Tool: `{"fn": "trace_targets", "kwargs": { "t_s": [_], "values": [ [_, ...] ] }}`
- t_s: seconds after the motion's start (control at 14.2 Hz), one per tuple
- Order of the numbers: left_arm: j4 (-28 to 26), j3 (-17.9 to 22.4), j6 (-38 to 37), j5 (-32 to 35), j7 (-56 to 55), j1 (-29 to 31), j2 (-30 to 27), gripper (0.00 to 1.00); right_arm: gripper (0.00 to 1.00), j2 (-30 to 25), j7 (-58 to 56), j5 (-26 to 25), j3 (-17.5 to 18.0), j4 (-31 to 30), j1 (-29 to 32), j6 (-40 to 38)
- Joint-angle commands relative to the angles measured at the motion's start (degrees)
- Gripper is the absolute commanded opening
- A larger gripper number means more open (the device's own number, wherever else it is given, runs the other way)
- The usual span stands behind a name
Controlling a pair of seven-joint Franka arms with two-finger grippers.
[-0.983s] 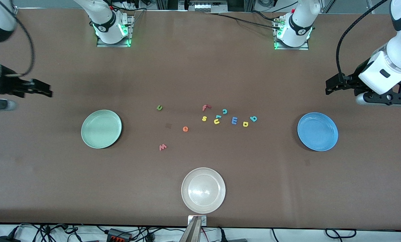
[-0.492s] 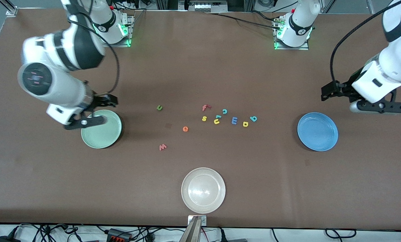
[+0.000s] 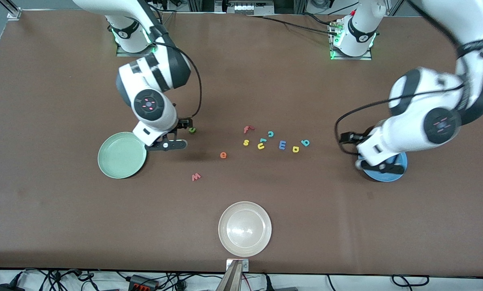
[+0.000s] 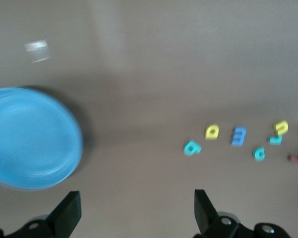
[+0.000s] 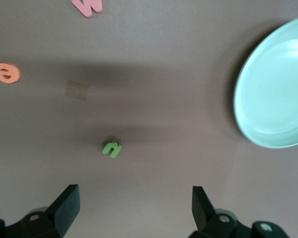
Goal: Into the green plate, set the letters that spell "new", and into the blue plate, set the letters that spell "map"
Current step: 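Reach the right gripper to green n while the left gripper reaches yellow a, then grasp green n with the right gripper while the left gripper grasps yellow a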
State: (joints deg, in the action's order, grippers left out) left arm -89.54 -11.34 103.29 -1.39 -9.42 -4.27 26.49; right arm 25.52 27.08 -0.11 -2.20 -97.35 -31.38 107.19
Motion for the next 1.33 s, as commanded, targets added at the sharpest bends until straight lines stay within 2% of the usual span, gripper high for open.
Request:
{"fn": "trace_targets", "kwargs": {
  "t_s": [0.0, 0.21, 0.42, 0.63, 0.84, 0.98, 1.26],
  "values": [
    [0.8, 0.4, 5.1, -0.5, -9.6, -5.0, 6.2, 1.0, 1.0, -1.0, 7.0, 1.1, -0.4, -6.4, -0.1, 6.1],
    [-3.8, 0.4, 13.5, 3.7, -17.9, -10.4, 8.5, 1.0, 0.98, -0.4, 16.5, 2.1, -0.4, -8.3, -1.3, 9.3],
    [-8.8, 0.3, 19.0, 4.6, -19.8, -11.3, 9.1, 0.99, 0.87, 0.3, 21.1, 4.9, -0.4, -13.0, -2.5, 16.1],
    [-12.6, 0.3, 24.7, 4.6, -17.2, -10.8, 9.4, 0.79, 0.78, 0.3, 24.4, 4.9, -0.4, -16.8, -2.8, 22.3],
    [-13.2, 0.3, 28.5, 4.6, -17.1, -11.0, 11.3, 0.69, 0.71, 0.3, 26.2, 5.4, -0.3, -18.6, -2.8, 25.0],
    [-13.3, 0.3, 30.2, 4.6, -17.2, -11.3, 12.1, 0.69, 0.69, 0.4, 26.3, 9.1, -0.3, -20.2, -2.7, 28.4],
    [-13.3, 0.2, 30.2, 4.6, -17.4, -11.4, 12.1, 0.69, 0.66, 1.2, 26.3, 9.5, -0.3, -20.9, -3.1, 30.0]
  ]
}}
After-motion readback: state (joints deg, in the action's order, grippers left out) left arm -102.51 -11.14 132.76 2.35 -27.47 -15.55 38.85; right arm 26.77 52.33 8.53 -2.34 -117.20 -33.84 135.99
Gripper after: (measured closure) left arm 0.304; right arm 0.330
